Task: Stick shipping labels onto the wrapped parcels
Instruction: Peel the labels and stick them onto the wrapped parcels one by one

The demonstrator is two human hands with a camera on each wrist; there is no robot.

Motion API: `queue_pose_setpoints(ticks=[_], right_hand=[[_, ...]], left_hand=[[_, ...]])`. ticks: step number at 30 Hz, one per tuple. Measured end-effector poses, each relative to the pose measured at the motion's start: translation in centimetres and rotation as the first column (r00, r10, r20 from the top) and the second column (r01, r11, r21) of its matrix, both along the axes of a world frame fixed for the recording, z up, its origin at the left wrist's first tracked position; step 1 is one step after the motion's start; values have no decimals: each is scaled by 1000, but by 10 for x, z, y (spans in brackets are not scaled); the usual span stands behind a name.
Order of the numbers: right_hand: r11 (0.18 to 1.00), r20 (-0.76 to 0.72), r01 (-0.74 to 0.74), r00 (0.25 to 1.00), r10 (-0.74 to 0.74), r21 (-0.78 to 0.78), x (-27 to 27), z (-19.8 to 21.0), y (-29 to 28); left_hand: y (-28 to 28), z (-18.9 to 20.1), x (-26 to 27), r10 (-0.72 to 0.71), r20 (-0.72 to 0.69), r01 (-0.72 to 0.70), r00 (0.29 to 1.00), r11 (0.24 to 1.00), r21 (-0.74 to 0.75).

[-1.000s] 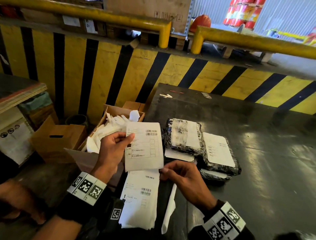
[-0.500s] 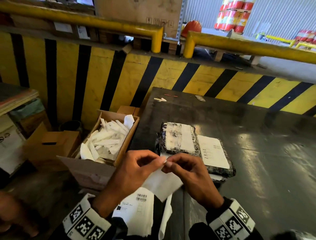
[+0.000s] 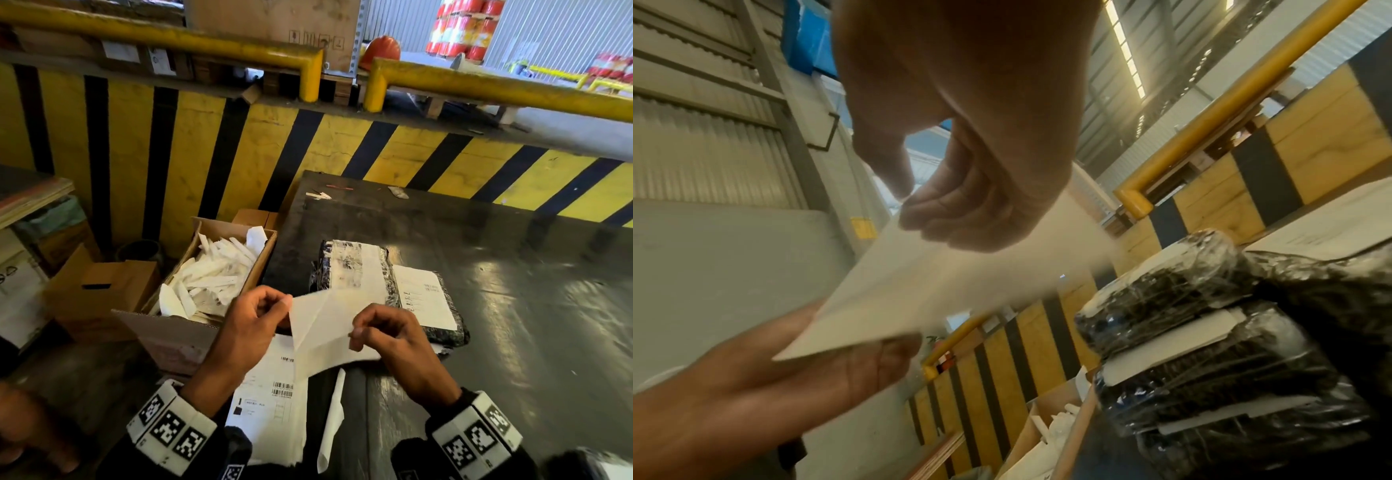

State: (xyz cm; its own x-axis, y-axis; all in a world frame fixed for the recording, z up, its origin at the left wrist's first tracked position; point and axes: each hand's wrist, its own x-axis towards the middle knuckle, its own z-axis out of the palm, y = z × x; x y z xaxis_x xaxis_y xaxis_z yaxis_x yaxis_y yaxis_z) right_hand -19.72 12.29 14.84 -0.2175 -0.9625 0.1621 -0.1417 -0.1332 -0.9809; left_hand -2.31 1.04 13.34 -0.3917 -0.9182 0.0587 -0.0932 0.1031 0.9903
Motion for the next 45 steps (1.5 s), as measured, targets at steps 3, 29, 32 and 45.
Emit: queue_pose_setpoints(ticks=[3, 29, 32, 45], right_hand=[[999, 14, -14, 1000, 13, 30, -17, 3, 8], [714, -349, -78, 832, 431, 696, -40, -138, 17], [673, -347, -93, 800, 489, 734, -36, -154, 18], [923, 237, 249, 917, -322, 293, -72, -30, 45]], left_hand=[[-22, -11, 8, 88, 71, -88, 994, 996, 8], [5, -21, -6, 67, -61, -74, 996, 990, -121], [16, -19, -14, 40, -87, -48, 995, 995, -90], [81, -13, -94, -451, 1, 439, 892, 868, -231]])
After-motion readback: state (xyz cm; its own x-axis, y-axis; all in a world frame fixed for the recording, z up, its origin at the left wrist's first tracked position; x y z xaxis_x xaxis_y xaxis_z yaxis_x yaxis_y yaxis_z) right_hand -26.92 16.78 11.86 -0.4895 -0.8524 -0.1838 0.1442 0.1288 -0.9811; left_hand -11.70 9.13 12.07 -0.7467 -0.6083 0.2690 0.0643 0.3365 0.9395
